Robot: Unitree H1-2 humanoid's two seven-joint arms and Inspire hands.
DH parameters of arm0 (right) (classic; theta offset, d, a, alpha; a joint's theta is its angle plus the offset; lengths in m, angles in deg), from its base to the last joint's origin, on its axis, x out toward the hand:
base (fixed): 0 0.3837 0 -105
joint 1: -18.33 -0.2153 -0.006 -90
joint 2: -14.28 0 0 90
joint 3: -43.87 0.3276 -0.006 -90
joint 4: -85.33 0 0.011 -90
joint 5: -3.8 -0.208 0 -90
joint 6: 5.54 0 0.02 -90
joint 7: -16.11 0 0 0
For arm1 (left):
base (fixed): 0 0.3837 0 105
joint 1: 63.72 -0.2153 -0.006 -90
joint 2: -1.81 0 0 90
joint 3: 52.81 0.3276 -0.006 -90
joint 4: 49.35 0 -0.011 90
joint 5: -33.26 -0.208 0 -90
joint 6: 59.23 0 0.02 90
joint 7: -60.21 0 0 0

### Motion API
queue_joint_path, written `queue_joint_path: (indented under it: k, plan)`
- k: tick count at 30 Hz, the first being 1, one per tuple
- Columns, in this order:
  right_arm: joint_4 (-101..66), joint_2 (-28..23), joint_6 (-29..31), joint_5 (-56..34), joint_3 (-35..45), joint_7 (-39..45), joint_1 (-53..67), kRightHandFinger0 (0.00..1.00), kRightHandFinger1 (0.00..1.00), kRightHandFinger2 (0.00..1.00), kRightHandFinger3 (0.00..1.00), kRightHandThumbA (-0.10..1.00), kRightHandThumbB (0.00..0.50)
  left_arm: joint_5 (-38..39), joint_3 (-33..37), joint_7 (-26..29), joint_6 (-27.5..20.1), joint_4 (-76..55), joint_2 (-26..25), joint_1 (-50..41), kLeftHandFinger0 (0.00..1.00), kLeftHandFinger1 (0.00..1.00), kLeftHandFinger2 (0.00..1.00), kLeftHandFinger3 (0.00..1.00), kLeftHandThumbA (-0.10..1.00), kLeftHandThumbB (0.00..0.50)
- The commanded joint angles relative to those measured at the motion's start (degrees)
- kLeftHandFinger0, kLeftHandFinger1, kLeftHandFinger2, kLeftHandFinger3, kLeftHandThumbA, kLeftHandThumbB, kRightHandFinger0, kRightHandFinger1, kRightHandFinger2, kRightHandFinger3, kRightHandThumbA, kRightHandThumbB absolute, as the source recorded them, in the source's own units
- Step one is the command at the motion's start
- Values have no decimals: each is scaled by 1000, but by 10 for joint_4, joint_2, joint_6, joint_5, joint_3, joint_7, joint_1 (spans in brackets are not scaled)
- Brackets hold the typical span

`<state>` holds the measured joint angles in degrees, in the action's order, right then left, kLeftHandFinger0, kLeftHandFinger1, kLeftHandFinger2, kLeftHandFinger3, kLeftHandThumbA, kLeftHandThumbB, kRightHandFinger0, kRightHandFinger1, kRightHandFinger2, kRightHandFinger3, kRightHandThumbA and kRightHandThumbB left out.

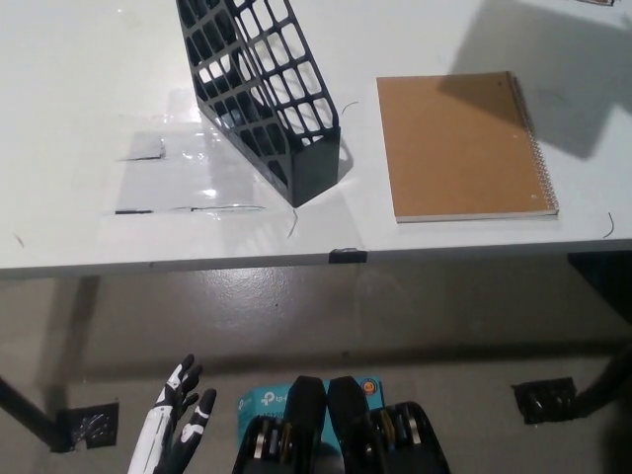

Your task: Use the right hand to pick up a book from the book holder on the left side and put it on another book on the right side

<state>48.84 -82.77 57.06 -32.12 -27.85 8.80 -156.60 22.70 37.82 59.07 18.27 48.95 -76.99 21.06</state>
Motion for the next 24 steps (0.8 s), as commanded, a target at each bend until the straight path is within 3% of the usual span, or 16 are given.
queue_joint_path:
  k: [1, 3, 9, 14, 16, 20, 22, 24]
  plan:
    - [-8, -22, 5, -95, -30, 70, -61, 0, 253, 725, 1000, -100, 56, 8, 2, 11, -39, -5, -1, -13, 976, 1000, 992, 1000, 854, 48]
    - [7, -20, 5, -78, -47, 89, -46, 0, 234, 725, 1000, -100, 66, 13, 1, 8, -40, -4, 0, -14, 972, 1000, 990, 1000, 847, 48]
    - [27, 4, 5, -53, -49, 93, 3, 0, 58, 665, 1000, -100, 87, 18, 0, 7, -40, -4, -1, -12, 983, 1000, 993, 1000, 838, 37]
    - [67, 13, 5, -13, -48, 114, 25, 0, 87, 725, 1000, -100, 90, 18, -1, 9, -36, -7, 2, -12, 975, 1000, 983, 1000, 839, 45]
    - [96, 17, 19, 0, -43, 105, 28, 0, 106, 734, 1000, -100, 117, 18, -1, 10, -38, -6, 1, -10, 972, 1000, 981, 1000, 842, 46]
    - [129, 14, 36, 26, -46, 97, 34, 0, 157, 834, 1000, -100, 103, 22, -2, 8, -29, -12, 2, -9, 985, 1000, 977, 1000, 834, 45]
    - [134, 9, 38, 51, -62, 106, 41, 0, 139, 820, 1000, -100, 121, 21, -1, 7, -30, -15, 1, -9, 984, 1000, 982, 1000, 831, 38]
    - [147, 6, 48, 63, -66, 112, 43, 0, 117, 795, 1000, -100, 102, 21, -1, 7, -28, -16, 0, -9, 977, 1000, 992, 1000, 832, 37]
